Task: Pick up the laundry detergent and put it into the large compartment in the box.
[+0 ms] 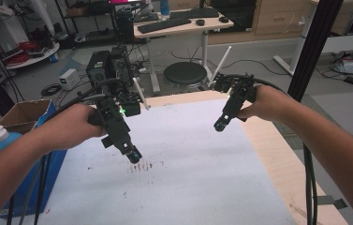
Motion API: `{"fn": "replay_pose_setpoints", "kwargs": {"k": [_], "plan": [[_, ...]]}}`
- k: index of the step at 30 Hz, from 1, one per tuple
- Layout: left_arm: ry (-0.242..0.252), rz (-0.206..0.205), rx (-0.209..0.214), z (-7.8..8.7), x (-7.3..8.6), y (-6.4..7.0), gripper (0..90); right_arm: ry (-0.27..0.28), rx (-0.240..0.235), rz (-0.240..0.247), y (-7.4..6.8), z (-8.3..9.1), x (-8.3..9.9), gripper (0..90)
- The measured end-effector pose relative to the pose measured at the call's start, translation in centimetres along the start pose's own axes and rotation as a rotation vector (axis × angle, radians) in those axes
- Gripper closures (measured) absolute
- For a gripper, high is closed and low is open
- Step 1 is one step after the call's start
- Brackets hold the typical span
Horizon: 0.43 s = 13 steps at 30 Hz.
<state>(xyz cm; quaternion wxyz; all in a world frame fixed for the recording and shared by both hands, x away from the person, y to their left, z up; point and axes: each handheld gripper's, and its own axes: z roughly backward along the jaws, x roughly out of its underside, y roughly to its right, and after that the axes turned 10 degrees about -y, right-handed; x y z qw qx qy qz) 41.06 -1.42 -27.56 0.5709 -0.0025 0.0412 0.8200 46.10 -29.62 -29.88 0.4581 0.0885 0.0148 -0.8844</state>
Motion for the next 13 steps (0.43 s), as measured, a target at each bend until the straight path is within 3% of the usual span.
{"fn": "replay_pose_setpoints", "kwargs": {"k": [13], "plan": [[-0.001,-0.001,0.008,-0.18,0.20,-0.35,3.8,-0.007,-0.003,0.003,-0.13,-0.26,-0.08,2.8]]}}
